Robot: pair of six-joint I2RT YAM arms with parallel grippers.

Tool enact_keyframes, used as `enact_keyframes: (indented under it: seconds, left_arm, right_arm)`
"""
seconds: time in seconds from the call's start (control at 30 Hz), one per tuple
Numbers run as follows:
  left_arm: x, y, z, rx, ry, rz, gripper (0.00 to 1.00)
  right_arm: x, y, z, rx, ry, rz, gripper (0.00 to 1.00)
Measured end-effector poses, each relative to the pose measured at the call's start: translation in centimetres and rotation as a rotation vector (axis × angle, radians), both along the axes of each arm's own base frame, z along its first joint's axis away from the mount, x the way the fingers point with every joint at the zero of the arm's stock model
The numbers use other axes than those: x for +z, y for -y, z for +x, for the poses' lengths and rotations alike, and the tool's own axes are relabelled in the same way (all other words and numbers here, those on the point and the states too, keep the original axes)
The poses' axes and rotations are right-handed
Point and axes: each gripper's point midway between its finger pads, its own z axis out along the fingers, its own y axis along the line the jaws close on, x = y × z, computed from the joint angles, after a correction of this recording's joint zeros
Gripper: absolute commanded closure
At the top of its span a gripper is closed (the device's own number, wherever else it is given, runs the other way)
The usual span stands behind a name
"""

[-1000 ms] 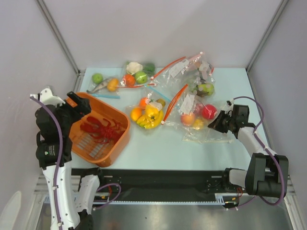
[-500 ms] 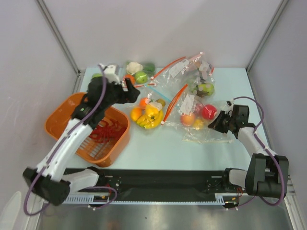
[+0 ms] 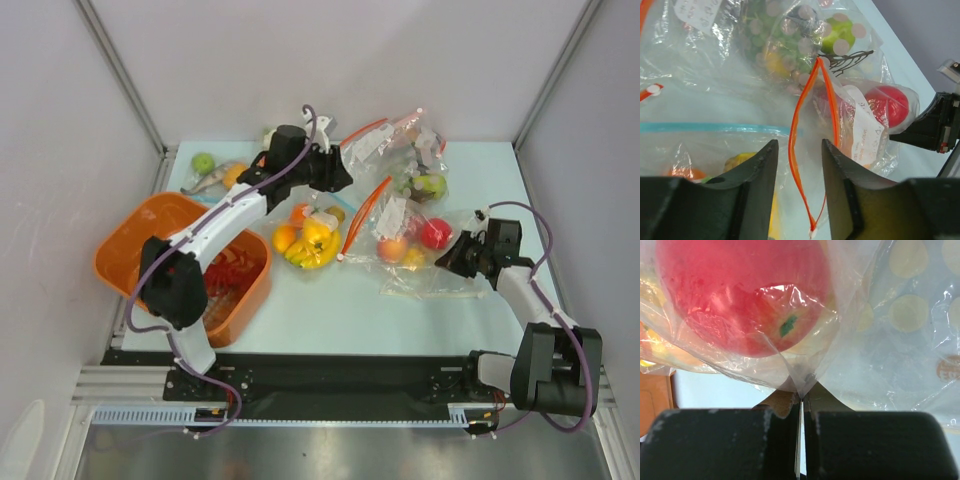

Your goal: Open the zip-top bag and remove the fake food

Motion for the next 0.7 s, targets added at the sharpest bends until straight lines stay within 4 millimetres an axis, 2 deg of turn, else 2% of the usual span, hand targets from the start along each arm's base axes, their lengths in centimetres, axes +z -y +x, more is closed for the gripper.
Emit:
enact_keyframes:
  seconds: [0.13, 0.3, 0.7]
  left_arm:
    - [-2.1, 1.3, 0.6, -0.051, -0.020, 0.013, 0.59]
    - [-5.3, 2.3, 0.3, -0.111, -0.060, 0.048, 0.60]
    - [-9.9, 6.5, -3.6, -0.287, -0.154, 0.065, 0.60]
  right_arm:
    - [0.1, 0.2, 0.0, -0.005, 0.005, -0.001, 1.00]
    - [0.2, 0.4, 0.1, -0.013, 0.006, -0.001, 1.00]
    - [0.3, 0.4, 0.1, -0.014, 0.004, -0.001, 1.00]
